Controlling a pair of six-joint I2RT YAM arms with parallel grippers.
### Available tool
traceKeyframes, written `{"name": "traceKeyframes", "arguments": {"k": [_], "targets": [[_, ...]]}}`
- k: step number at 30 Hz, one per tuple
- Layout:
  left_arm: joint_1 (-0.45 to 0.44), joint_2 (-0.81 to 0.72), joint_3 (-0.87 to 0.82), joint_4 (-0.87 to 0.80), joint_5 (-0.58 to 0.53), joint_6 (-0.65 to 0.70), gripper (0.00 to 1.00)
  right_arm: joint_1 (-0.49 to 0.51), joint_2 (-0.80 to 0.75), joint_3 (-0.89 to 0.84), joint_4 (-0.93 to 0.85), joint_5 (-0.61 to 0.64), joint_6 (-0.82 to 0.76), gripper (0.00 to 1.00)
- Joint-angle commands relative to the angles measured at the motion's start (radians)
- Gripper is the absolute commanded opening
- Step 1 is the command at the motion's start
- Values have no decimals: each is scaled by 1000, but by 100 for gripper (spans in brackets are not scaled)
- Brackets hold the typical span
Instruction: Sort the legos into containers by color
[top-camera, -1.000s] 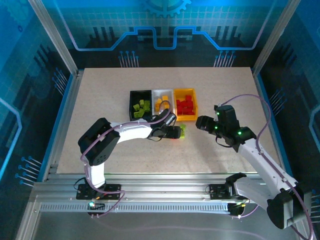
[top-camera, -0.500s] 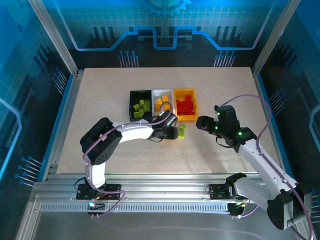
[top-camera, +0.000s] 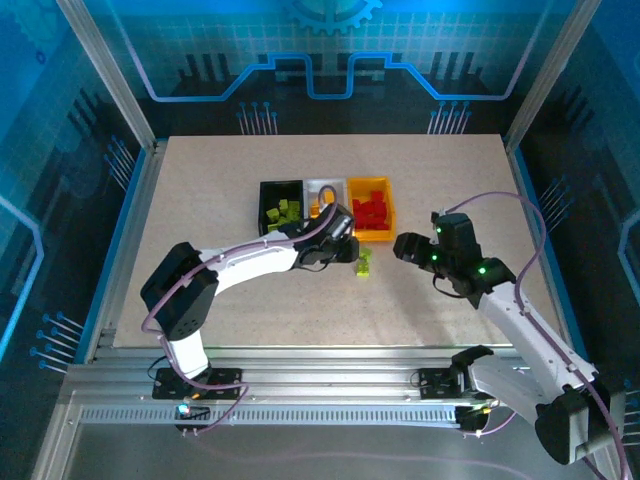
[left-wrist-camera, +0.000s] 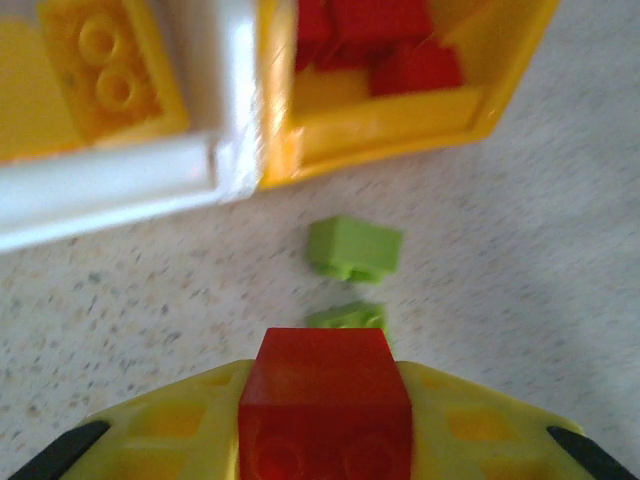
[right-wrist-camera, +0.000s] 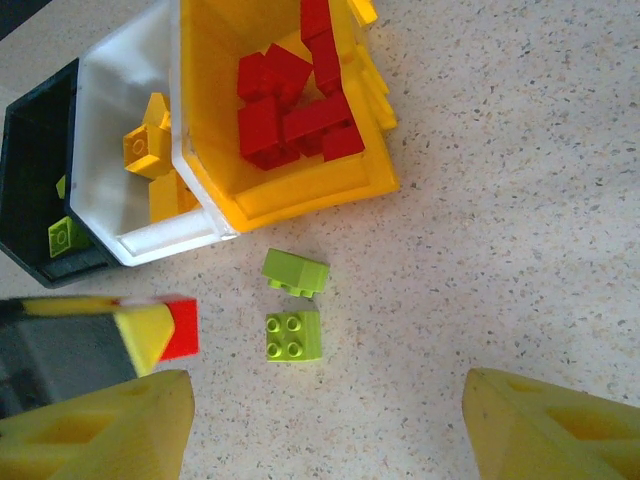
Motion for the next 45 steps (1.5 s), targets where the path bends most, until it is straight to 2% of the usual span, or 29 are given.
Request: {"name": "traceKeyframes", "arguments": {"k": [1,8,11,14,18,21,25,30,33,38,41,45], "targets": [[16,49,133,-17,-27,23,35,-21,-28,-13,-25,25,16,73],[64,252,419,-64,-52,59,35,-25,-33,-12,-41,24,15,73],[76,341,529,-92,-68,71,37,-28,-35,-8,-49,25,10,73],[88,416,633,-135,-68,73,45,-30,-36,-4,-54,25,8,73],[94,429,703,-170,-64,83,65,-34,-36,-1,-56,26,8,73],[90,359,635,-149,-50,84,74,-35,-36,1,-54,27,7,73],[60,201,403,-80,-26,82,81,-38,-34,-1,-45,22,6,73],[-7,45,96,-10,-31,76,81,-42,-18,-8,-26,14,8,73],[-55,33,-4,24,-35,76,80,-45,-5,-14,-11,6,14,73],[-118,141,-4,46,-64,102,80,-44,0,-17,0,-1,22,73],[-123,200,29,48,-94,113,80,-45,-8,-10,-15,3,16,73],[-123,258,76,41,-144,138,74,-45,-30,-10,-31,13,12,74]]}}
